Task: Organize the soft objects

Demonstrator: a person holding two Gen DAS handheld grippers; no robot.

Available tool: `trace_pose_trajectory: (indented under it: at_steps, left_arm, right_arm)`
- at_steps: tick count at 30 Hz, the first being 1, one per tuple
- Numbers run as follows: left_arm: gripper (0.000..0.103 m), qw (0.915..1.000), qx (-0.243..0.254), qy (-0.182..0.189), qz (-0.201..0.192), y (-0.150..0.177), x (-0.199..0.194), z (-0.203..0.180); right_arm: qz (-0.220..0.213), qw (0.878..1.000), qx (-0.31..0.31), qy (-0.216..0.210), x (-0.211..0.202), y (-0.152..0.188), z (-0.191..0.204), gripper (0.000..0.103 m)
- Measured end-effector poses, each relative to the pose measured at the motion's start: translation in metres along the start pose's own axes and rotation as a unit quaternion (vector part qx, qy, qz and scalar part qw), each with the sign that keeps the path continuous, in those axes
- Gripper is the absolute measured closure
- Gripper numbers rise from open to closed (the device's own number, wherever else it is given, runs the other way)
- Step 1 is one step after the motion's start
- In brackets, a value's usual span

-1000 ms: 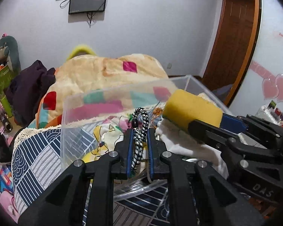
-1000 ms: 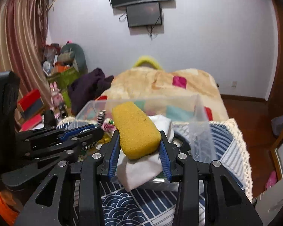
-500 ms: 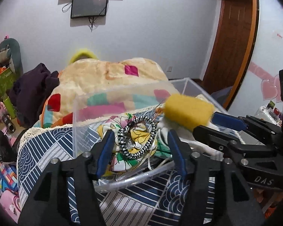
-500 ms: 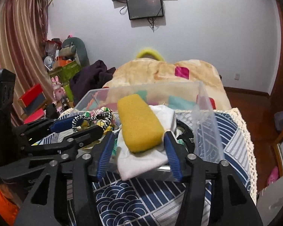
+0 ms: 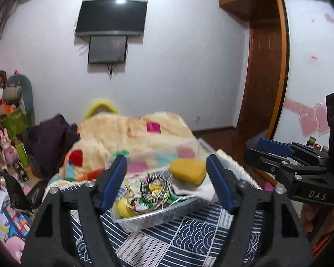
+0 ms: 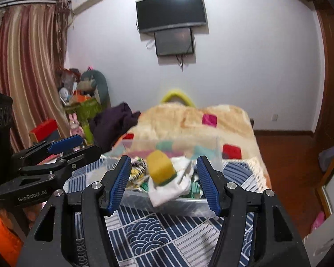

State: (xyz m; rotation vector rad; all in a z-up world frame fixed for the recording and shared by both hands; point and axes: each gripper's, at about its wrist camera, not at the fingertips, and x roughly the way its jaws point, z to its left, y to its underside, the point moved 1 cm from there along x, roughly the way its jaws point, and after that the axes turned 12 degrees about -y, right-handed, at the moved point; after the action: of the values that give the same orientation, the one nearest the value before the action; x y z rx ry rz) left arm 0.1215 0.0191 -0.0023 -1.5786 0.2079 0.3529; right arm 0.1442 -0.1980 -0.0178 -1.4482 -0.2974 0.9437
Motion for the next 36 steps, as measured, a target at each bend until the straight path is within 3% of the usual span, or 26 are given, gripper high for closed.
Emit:
trace_pose_trajectory:
  at_steps: [8, 11, 15, 20, 36]
  left_arm:
    - [0.007, 0.9990, -0.010, -0.004, -0.044, -0.009, -0.044, 0.001]
    - [0.004, 0.9987, -0.010, -0.006, -0.051, -0.008, -0.055, 0.000]
    - [0.001, 0.9983, -0.003, -0.009, -0.058, -0.007, -0.064, -0.005]
    - [0.000, 0.9984, -0.004, -0.005, -0.056, -0.003, -0.070, -0.006]
    - [0.000, 0.9986, -0.007, -0.002, -0.053, 0.006, -0.077, -0.004]
  right_arm:
    - [-0.048, 0.999, -0.022, 0.013, -0.032, -0.007, 0.012, 0.028]
    - [-0.058, 0.998, -0.031, 0.018, -0.039, -0.007, 0.017, 0.019]
    - [-0.068, 0.997, -0.039, 0.021, -0.044, -0.007, 0.025, 0.017]
    - [-0.082, 0.995, -0.043, 0.026, -0.052, -0.002, 0.030, 0.002]
    - [-0.082, 0.995, -0.047, 0.028, -0.060, 0.010, 0.039, 0.000]
